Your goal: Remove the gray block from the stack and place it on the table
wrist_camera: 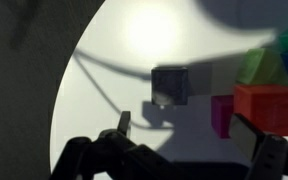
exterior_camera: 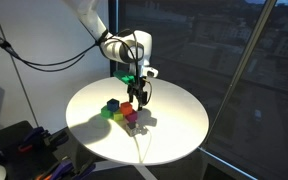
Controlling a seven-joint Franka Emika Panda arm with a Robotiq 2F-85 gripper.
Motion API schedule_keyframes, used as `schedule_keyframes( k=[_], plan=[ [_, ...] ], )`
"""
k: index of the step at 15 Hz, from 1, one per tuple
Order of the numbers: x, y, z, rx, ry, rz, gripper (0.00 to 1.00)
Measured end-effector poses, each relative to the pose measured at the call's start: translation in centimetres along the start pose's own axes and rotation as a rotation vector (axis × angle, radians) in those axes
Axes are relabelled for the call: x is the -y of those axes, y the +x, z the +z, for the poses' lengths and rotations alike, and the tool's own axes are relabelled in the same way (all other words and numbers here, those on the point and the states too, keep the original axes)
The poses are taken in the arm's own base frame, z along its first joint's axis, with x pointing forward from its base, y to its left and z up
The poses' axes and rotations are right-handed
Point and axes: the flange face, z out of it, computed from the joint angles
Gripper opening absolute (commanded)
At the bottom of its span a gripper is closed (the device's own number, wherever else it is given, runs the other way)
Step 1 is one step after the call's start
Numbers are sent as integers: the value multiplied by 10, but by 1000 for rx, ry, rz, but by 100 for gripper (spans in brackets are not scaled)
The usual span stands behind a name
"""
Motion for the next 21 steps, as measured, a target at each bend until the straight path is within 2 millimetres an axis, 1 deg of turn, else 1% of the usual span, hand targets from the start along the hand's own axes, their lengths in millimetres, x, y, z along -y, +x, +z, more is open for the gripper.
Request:
schedule_keyframes(
  k=[5,10,16,21],
  plan=[
    [15,-21,-27,-2,12,-92,100],
    [36,-41,-47,-8,18,-188,100],
    [61,-58,-61,-16,17,-263,100],
    [72,-67,-73,-41,24,-289,100]
  ],
)
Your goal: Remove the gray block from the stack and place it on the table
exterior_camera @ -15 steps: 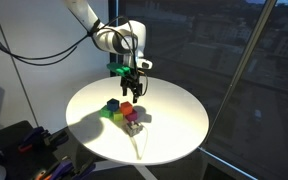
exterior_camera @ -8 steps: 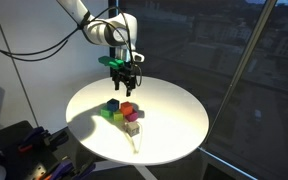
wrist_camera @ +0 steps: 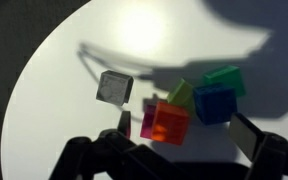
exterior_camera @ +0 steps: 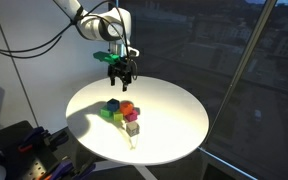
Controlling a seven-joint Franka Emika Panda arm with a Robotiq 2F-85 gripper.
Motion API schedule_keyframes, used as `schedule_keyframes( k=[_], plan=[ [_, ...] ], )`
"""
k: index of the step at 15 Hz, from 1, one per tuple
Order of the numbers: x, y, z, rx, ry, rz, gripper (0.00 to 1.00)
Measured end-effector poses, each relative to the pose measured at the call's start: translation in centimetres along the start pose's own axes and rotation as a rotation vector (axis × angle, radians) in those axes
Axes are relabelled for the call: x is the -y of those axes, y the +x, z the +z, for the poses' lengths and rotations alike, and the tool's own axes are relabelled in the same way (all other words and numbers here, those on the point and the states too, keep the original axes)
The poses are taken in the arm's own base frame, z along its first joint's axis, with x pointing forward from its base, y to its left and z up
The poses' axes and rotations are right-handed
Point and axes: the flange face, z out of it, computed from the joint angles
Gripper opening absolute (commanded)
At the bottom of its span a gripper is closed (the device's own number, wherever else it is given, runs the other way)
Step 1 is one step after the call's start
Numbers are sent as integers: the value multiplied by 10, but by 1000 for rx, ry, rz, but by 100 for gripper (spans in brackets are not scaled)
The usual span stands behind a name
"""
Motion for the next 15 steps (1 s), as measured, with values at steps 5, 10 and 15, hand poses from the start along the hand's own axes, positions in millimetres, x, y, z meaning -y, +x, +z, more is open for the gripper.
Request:
schedule_keyframes(
  k=[5,10,15],
  plan=[
    [5,-7,-18,-68,9,-10,100],
    [5,-22,-34,-104,29,-17,100],
    [5,-38,-41,-97,68,-40,100]
  ],
)
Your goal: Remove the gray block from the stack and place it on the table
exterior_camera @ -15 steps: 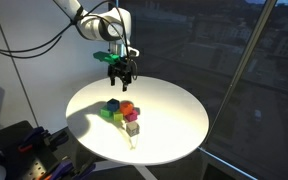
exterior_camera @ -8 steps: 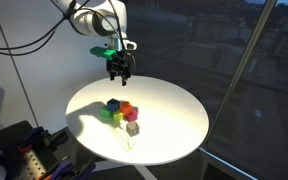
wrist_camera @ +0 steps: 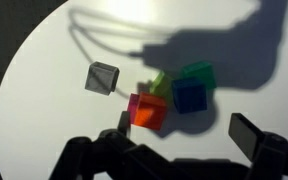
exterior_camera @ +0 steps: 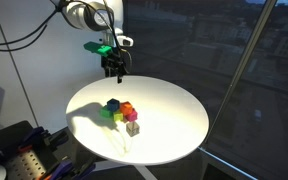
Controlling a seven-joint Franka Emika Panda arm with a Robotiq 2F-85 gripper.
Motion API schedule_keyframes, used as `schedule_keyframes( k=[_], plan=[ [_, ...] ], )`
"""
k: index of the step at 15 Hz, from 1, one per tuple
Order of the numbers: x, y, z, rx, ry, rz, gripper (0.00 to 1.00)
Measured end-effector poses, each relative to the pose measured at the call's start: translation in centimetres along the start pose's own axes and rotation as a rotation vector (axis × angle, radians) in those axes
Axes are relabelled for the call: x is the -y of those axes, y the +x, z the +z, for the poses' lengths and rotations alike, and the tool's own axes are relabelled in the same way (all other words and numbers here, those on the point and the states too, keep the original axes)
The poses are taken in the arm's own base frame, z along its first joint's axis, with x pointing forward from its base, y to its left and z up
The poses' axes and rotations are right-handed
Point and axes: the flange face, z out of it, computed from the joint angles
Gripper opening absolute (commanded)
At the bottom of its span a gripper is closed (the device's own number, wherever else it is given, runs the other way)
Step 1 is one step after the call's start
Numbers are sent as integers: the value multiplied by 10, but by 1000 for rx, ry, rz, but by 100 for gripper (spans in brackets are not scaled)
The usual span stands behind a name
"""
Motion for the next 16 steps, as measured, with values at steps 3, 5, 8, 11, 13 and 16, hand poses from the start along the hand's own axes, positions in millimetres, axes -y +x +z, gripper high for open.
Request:
schedule_keyframes(
  k=[3,5,8,11,13,16],
  plan=[
    [0,-10,-4,14,8,-9,100],
    [0,-16,-5,32,8,-9,100],
    [0,-23,-7,61,9,-10,100],
    [0,-28,-8,83,9,-10,100],
    [0,-29,-9,86,9,-10,100],
    [0,-30,-9,87,9,-10,100]
  ],
)
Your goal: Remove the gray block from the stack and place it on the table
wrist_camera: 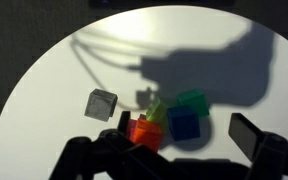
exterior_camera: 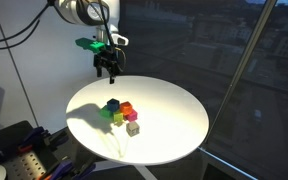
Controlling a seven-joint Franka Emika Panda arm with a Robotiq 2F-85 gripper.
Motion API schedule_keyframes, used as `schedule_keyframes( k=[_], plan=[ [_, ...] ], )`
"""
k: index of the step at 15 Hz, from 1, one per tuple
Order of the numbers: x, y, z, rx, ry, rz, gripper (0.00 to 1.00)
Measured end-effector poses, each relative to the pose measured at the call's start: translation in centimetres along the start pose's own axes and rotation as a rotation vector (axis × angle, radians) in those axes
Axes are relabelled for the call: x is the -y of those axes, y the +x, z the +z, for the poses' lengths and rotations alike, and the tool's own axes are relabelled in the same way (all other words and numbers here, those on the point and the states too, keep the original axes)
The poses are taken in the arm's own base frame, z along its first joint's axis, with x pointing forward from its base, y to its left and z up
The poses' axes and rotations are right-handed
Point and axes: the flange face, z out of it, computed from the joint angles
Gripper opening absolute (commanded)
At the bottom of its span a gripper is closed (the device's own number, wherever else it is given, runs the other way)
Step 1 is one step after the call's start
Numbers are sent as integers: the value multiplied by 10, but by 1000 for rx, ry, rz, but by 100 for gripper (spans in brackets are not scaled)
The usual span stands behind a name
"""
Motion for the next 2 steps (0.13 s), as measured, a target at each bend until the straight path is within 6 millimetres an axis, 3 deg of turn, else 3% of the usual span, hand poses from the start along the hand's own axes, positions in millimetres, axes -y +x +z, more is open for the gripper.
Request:
schedule_keyframes(
  k=[2],
  plan=[
    [0,0,0,0,0,0,100]
  ],
)
